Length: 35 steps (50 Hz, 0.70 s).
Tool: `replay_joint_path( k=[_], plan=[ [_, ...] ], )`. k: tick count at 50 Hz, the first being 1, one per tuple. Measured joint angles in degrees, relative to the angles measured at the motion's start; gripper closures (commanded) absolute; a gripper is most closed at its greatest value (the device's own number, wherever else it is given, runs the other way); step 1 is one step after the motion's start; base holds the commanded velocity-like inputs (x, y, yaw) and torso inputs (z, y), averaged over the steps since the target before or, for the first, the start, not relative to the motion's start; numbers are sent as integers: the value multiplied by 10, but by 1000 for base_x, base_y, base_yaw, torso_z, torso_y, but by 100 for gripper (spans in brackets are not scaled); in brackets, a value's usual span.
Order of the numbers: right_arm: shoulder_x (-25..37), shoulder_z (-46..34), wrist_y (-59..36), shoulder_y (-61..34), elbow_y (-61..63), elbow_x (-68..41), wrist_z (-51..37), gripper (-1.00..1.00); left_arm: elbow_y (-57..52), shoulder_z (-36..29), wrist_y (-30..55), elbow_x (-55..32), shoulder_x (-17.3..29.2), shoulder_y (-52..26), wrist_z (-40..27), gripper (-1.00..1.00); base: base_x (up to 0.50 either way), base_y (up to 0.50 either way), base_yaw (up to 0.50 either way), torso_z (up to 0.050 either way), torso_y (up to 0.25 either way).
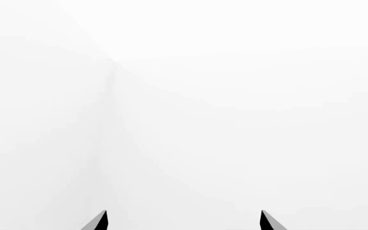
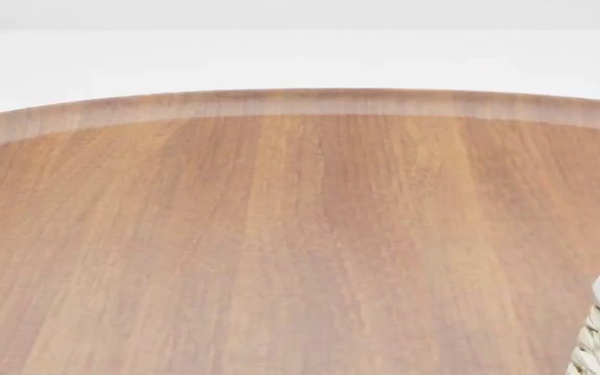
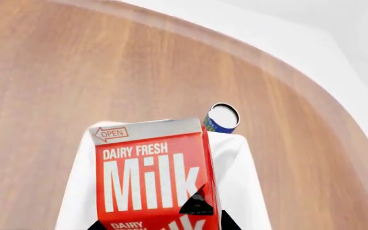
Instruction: Pick the milk and place it in the basket.
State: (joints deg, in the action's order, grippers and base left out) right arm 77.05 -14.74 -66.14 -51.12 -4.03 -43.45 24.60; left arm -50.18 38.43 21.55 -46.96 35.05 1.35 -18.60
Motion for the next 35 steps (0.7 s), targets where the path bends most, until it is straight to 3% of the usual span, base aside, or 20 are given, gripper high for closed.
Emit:
replay_joint_path(
  k=[35],
  plan=[
    [-32, -28, 8, 14, -21, 16, -9, 100, 2, -3, -6, -1, 0, 2, -2, -100, 0, 0, 0, 1, 1]
  ],
)
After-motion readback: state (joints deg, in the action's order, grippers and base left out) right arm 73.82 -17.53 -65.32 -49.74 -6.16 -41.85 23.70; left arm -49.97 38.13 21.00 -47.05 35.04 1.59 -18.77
